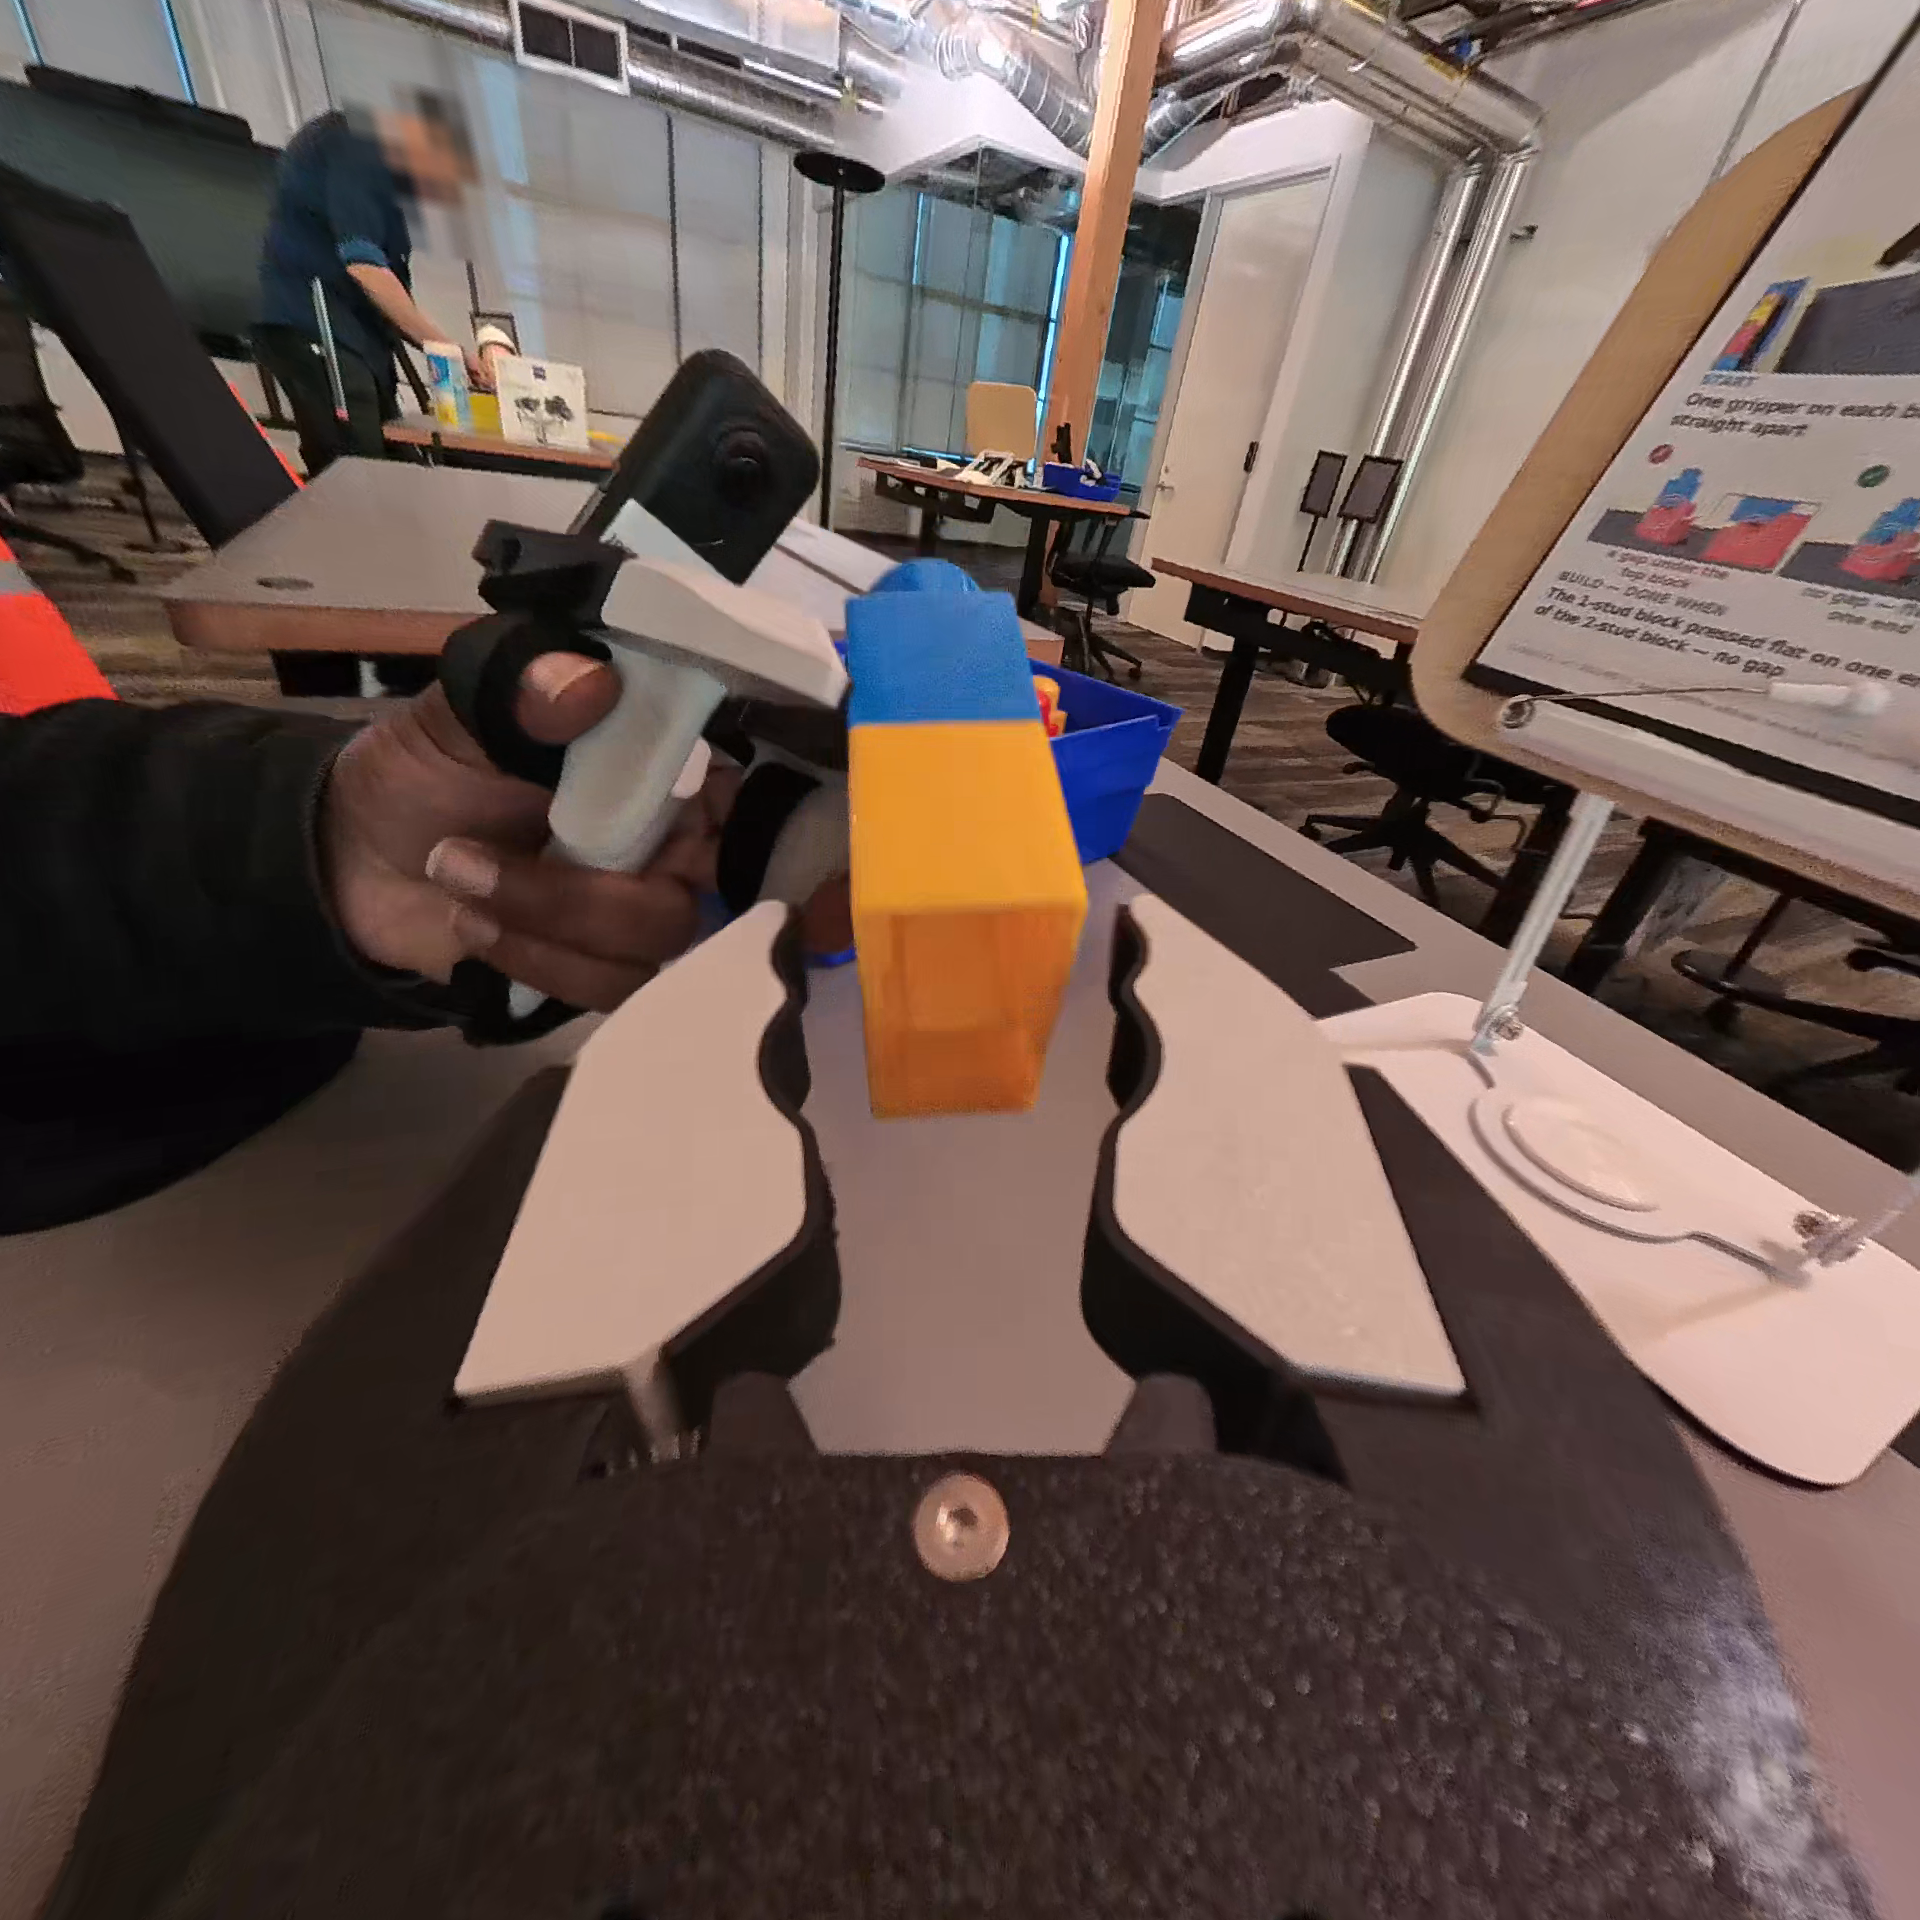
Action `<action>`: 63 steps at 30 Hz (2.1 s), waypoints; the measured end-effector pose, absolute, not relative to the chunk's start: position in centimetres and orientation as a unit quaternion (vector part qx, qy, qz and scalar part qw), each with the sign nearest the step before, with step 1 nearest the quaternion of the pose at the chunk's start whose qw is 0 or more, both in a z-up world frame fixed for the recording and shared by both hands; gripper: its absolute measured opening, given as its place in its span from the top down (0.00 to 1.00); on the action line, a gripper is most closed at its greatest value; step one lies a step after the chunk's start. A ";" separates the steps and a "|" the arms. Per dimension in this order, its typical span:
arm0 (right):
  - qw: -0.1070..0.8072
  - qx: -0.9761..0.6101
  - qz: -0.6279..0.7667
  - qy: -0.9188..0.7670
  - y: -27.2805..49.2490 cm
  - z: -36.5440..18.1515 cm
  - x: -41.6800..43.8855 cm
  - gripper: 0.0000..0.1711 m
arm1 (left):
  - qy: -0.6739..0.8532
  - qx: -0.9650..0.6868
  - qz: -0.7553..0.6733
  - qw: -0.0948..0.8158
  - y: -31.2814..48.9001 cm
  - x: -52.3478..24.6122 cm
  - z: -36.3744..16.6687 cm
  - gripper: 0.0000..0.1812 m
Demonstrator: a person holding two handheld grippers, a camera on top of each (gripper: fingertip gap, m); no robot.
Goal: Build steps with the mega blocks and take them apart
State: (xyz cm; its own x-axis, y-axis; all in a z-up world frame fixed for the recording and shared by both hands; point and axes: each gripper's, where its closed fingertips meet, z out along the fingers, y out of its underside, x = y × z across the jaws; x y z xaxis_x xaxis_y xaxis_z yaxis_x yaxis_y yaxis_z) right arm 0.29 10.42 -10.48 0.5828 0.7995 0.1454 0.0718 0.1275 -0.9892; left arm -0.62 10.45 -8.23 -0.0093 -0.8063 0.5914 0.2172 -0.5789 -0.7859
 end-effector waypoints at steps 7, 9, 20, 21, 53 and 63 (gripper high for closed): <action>0.645 -0.612 0.251 -0.382 10.6 -11.4 0.5 0.79 | 0.257 -0.594 -0.654 0.393 10.2 -0.2 -9.3 0.77; 0.640 -0.614 0.259 -0.383 10.5 -11.6 0.6 0.79 | 0.262 -0.596 -0.647 0.396 10.3 -0.2 -9.4 0.77; 0.662 -0.624 0.291 -0.295 12.3 -10.6 4.3 0.79 | 0.353 -0.716 -0.318 0.511 15.1 -4.2 -13.0 0.78; 0.662 -0.628 0.291 -0.288 12.6 -10.7 4.6 0.79 | 0.363 -0.741 -0.255 0.504 15.8 -4.7 -14.6 0.78; 0.572 -0.527 0.553 -0.299 7.9 -8.9 0.2 0.79 | 0.408 -0.566 -0.581 0.418 7.0 1.8 -12.1 0.80; 0.482 -0.622 0.485 -0.382 7.8 -13.5 0.3 0.78 | 0.445 -0.575 -0.539 0.425 7.9 0.0 -12.3 0.80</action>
